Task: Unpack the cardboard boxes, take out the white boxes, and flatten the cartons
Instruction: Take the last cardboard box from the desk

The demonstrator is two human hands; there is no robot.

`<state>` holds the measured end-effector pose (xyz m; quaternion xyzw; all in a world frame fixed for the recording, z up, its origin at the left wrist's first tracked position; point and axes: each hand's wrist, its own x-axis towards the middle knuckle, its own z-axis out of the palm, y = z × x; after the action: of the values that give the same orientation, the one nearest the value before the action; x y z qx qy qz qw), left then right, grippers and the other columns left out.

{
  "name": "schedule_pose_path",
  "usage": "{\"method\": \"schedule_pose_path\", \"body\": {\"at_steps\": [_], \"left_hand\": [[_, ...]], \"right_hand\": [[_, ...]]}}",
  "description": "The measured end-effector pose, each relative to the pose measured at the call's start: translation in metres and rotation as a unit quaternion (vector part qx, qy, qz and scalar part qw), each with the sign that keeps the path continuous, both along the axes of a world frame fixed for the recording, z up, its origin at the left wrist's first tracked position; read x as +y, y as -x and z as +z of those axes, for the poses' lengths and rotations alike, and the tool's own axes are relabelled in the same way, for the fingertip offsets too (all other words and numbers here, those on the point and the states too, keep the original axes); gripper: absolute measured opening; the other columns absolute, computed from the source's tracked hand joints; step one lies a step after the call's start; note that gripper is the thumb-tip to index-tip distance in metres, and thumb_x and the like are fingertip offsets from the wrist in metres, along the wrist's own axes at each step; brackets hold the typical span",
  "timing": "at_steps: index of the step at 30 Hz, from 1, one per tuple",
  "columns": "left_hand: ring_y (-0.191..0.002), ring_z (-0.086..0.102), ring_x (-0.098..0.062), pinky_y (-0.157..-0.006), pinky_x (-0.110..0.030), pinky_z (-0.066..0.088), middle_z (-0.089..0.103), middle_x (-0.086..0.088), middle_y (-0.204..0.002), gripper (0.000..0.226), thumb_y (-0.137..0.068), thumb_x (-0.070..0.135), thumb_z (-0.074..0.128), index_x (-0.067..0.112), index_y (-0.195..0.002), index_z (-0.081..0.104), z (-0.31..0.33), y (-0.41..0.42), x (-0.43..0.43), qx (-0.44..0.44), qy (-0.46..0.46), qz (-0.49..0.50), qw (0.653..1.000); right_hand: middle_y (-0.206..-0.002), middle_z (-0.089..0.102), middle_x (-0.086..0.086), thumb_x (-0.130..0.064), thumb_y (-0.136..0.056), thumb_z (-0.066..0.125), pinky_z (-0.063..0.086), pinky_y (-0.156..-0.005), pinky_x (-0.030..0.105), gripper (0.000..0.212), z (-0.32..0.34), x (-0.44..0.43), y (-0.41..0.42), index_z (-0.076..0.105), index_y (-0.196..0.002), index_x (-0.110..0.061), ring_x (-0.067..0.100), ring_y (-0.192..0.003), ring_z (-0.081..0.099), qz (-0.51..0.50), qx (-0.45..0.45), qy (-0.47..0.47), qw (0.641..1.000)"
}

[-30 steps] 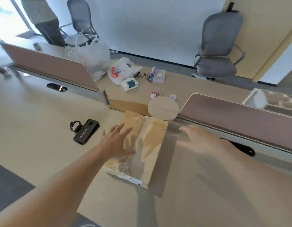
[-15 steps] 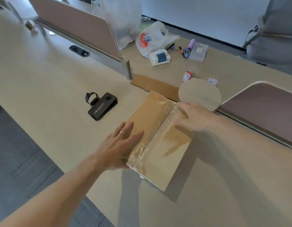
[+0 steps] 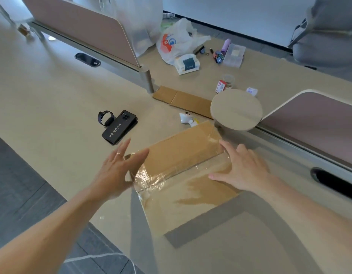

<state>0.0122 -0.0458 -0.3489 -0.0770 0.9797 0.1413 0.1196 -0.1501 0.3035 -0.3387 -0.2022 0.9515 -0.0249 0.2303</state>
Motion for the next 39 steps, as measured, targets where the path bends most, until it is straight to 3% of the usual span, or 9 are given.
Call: {"method": "schedule_pose_path", "body": {"at_steps": [3, 6, 8, 12, 18, 22, 27, 34, 39], "left_hand": [[-0.153, 0.031, -0.023, -0.118, -0.052, 0.037, 0.035, 0.001, -0.164, 0.080, -0.100, 0.009, 0.061, 0.071, -0.142, 0.032, -0.004, -0.017, 0.010, 0.045, -0.185, 0.179, 0.965], [-0.133, 0.055, -0.001, -0.115, -0.047, 0.042, 0.053, 0.032, -0.143, 0.052, -0.105, 0.035, 0.058, 0.072, -0.138, 0.041, -0.005, -0.030, 0.040, 0.036, -0.366, 0.265, 0.891], [-0.132, 0.051, 0.010, -0.114, -0.037, 0.042, 0.045, 0.040, -0.147, 0.064, -0.092, 0.050, 0.068, 0.066, -0.146, 0.037, -0.010, -0.035, 0.060, 0.039, -0.404, 0.250, 0.879], [-0.121, 0.031, 0.037, -0.108, -0.015, 0.031, 0.040, 0.030, -0.153, 0.098, -0.081, 0.030, 0.089, 0.053, -0.156, 0.031, -0.020, -0.024, 0.086, 0.084, -0.416, 0.267, 0.865], [-0.133, 0.045, 0.017, -0.115, -0.016, 0.037, 0.045, 0.021, -0.155, 0.107, -0.070, 0.015, 0.096, 0.037, -0.157, 0.038, -0.008, -0.012, 0.113, 0.062, -0.449, 0.220, 0.864], [-0.133, 0.052, -0.015, -0.120, -0.039, 0.038, 0.048, 0.022, -0.151, 0.109, -0.065, 0.019, 0.099, 0.044, -0.154, 0.041, 0.007, 0.000, 0.152, 0.031, -0.450, 0.165, 0.877], [-0.140, 0.040, 0.008, -0.123, -0.036, 0.032, 0.046, 0.019, -0.149, 0.108, -0.066, 0.014, 0.098, 0.042, -0.155, 0.041, 0.029, 0.023, 0.215, 0.010, -0.472, 0.082, 0.878], [-0.145, 0.041, -0.014, -0.123, -0.044, 0.033, 0.045, 0.000, -0.153, 0.110, -0.065, 0.001, 0.097, 0.030, -0.156, 0.043, 0.033, 0.020, 0.309, -0.043, -0.513, -0.007, 0.857], [-0.143, 0.041, -0.008, -0.123, -0.042, 0.034, 0.047, 0.012, -0.150, 0.116, -0.061, 0.023, 0.101, 0.043, -0.156, 0.038, 0.018, 0.003, 0.363, -0.055, -0.474, -0.063, 0.876]], "right_hand": [[-0.139, 0.060, 0.001, -0.095, -0.062, 0.059, 0.049, -0.082, 0.041, 0.122, -0.004, 0.028, -0.013, -0.007, -0.156, -0.052, 0.031, -0.118, 0.062, -0.002, -0.040, 0.031, 0.999], [-0.149, 0.049, -0.004, -0.084, -0.066, 0.071, 0.049, -0.097, 0.039, 0.115, -0.008, 0.036, -0.024, -0.001, -0.153, -0.060, 0.023, -0.130, 0.055, -0.044, -0.067, 0.164, 0.983], [-0.155, 0.037, -0.015, -0.073, -0.067, 0.080, 0.043, -0.104, 0.035, 0.114, -0.015, 0.029, -0.037, 0.001, -0.149, -0.070, 0.011, -0.135, 0.046, -0.082, -0.105, 0.258, 0.957], [-0.138, 0.035, -0.023, -0.060, -0.069, 0.087, 0.036, -0.097, 0.028, 0.104, -0.028, 0.023, -0.058, 0.005, -0.129, -0.086, 0.001, -0.120, 0.041, -0.132, -0.091, 0.328, 0.931], [-0.146, 0.040, -0.029, -0.046, -0.067, 0.093, 0.035, -0.100, 0.020, 0.107, -0.029, 0.061, -0.103, 0.025, -0.148, -0.063, -0.005, -0.124, 0.040, -0.217, -0.046, 0.371, 0.902], [-0.148, 0.038, -0.038, -0.044, -0.067, 0.095, 0.033, -0.100, 0.015, 0.108, -0.015, 0.109, -0.134, 0.031, -0.153, -0.055, -0.005, -0.128, 0.040, -0.267, -0.017, 0.382, 0.884], [-0.143, 0.042, -0.034, -0.046, -0.065, 0.096, 0.036, -0.102, 0.024, 0.107, 0.016, 0.169, -0.161, 0.034, -0.151, -0.055, -0.001, -0.127, 0.040, -0.340, 0.043, 0.367, 0.865], [-0.146, 0.050, -0.026, -0.043, -0.064, 0.097, 0.035, -0.101, 0.022, 0.106, 0.042, 0.253, -0.230, 0.037, -0.151, -0.053, -0.001, -0.124, 0.044, -0.432, 0.104, 0.332, 0.832], [-0.150, 0.048, -0.027, -0.044, -0.064, 0.096, 0.034, -0.106, 0.024, 0.105, 0.042, 0.304, -0.268, 0.036, -0.150, -0.055, 0.003, -0.134, 0.045, -0.457, 0.108, 0.314, 0.825]]}}
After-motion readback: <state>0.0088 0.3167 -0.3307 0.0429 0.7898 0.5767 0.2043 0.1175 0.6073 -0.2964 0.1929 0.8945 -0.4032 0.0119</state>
